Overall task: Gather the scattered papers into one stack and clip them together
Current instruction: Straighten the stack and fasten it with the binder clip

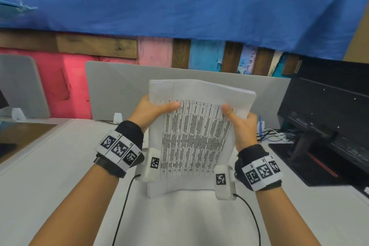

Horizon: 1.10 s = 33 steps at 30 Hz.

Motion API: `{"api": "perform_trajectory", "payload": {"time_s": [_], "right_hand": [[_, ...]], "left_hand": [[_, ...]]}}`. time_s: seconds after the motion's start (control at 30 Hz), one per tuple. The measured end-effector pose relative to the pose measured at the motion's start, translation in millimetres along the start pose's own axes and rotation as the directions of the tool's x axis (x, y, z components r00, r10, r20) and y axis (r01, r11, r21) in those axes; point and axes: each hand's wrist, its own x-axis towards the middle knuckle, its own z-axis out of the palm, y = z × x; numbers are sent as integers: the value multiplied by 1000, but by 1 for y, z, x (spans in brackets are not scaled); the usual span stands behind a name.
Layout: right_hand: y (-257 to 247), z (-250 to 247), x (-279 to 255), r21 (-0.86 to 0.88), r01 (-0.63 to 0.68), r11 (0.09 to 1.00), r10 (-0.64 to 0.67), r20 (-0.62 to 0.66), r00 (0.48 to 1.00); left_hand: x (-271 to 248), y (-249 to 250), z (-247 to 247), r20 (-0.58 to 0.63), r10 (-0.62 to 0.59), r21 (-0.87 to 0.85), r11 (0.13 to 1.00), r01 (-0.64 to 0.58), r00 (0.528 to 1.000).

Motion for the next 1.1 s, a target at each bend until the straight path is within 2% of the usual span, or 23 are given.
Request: {"api": "perform_trajectory", "payload": {"time_s": [0.1,0.27,0.43,0.5,0.67,0.73,0.83,0.9,0.93,0.97,1.0,1.03,1.07,1.1], "right_hand": [[-1,-5,-1,-15,4,1000,-4,-1,1000],[11,-5,-17,-76,-149,986,154,59,986],[2,7,-18,-63,-47,997,45,-31,999],[5,3,-14,-64,-57,996,57,-2,998],[18,-17,-8,-174,-171,970,191,106,976],[4,-21,-3,-224,-122,967,157,145,977],[-31,-25,14,-351,24,936,46,188,981],[-62,-23,24,-540,148,829,19,292,956],[-75,-20,27,-644,207,736,44,351,935],[-86,-16,29,-750,259,609,80,383,920],[-94,-10,29,-848,301,436,110,382,917],[-100,-3,29,-908,338,245,120,375,919],[-105,8,27,-926,365,99,127,375,918],[-106,18,26,-916,399,47,153,401,903]], "left_hand": [[-1,2,0,-49,-4,45,999,6,999],[-9,-15,6,-85,-60,-8,998,60,995],[-7,-7,15,-210,22,-32,999,-29,977],[-8,-8,13,-172,3,-34,999,-9,985],[-18,-17,8,-84,-79,2,997,79,993],[-19,-19,7,-78,-75,8,997,76,994],[-20,-21,6,-85,-37,38,998,40,996],[-21,-22,6,-89,-9,55,998,14,996],[-21,-22,6,-88,3,59,998,2,996],[-20,-21,6,-77,19,59,998,-14,997],[-20,-19,6,-52,33,55,998,-30,998],[-20,-16,8,-20,45,55,998,-44,999],[-20,-12,11,12,58,63,996,-58,998],[-19,-8,16,45,73,89,993,-76,996]]}}
